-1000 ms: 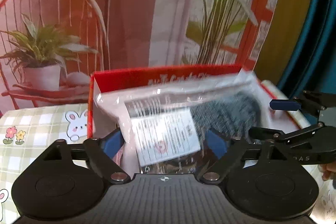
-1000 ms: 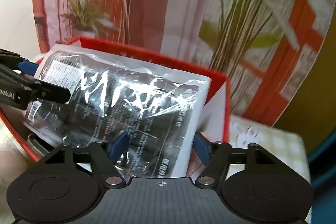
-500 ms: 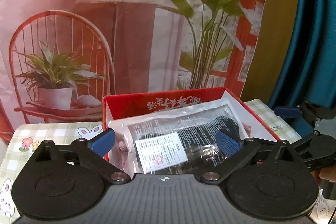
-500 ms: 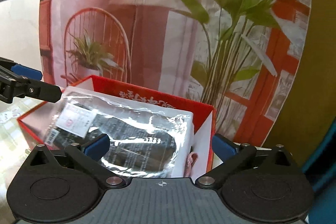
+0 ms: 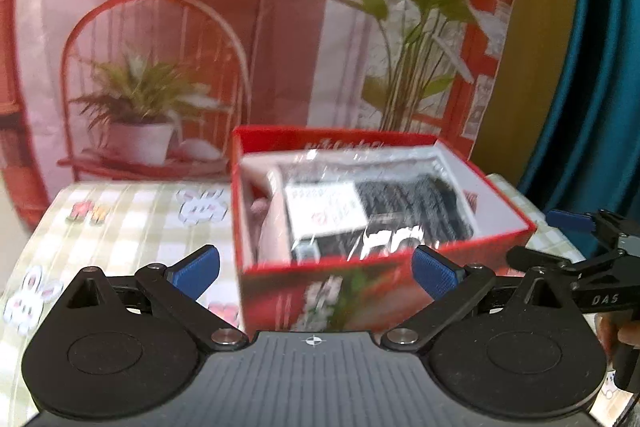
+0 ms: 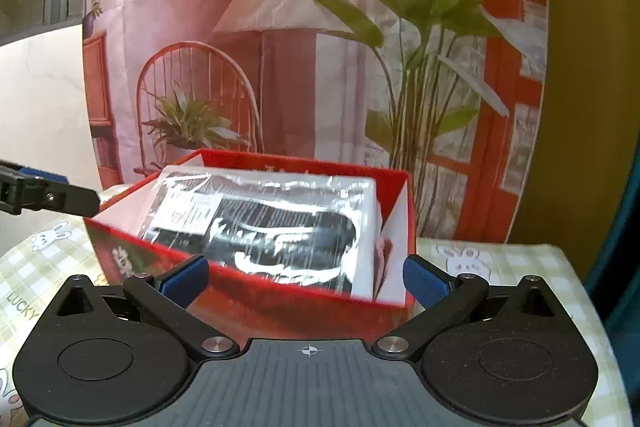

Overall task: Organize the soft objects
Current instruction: 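Move both tools back to the white wrapped cloth roll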

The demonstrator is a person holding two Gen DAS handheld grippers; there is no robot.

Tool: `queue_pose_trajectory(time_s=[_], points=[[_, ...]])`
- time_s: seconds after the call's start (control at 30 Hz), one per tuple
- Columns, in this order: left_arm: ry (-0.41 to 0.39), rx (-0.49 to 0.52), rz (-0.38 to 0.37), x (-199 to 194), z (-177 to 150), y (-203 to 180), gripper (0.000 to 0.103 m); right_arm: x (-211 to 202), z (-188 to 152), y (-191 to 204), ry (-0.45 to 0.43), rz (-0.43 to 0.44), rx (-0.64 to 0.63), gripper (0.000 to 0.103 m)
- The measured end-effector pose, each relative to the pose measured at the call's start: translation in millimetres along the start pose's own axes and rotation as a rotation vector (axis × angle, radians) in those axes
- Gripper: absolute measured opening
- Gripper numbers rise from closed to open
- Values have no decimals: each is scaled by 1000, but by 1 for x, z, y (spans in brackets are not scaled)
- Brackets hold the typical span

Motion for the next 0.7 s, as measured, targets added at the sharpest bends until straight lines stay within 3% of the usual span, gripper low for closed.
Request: queue_pose_trajectory(time_s=[0.33,0.7], points=[[90,-81,36,1,-41,12,103,-5,-33,0,46,6,35,102],[141,-89,29,15,-55,14,103,6,-53,0,104,2,38,102]])
Point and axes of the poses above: each gripper's, at about its wrist camera, not at the fingertips, and x roughly the way its jaws point, y to its left, z to its top, the point moved 5 cm from there along x, roughly the way its jaws point, and after that the axes turned 10 degrees about x, right-handed, at the moved point
